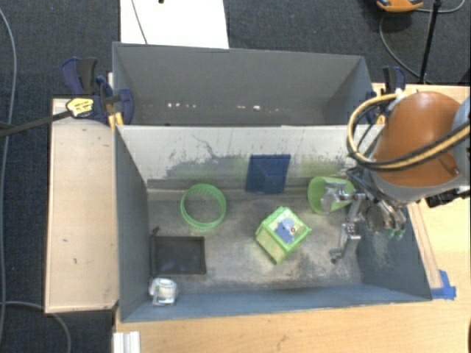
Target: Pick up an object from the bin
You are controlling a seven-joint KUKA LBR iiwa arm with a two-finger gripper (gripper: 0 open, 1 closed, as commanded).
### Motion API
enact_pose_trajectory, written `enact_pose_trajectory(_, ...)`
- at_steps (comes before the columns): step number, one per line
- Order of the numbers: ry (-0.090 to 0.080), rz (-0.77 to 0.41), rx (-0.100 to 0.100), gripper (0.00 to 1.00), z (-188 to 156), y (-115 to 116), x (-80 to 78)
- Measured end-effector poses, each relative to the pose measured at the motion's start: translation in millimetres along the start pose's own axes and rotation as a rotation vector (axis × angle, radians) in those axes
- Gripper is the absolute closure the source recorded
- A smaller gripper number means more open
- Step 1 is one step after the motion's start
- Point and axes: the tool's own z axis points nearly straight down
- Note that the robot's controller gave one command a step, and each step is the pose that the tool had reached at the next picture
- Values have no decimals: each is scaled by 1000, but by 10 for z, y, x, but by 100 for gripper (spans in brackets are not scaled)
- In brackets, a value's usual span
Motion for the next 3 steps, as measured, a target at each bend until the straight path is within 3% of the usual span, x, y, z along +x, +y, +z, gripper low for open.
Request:
enact_pose_trajectory(1, -8, -2, 1, 0, -45, 1, -15)
enact_pose_trajectory(2, -10, -86, 2, 0, 379, 272, -131)
enact_pose_trajectory(3, -4, -113, 0, 0, 463, 576, -221)
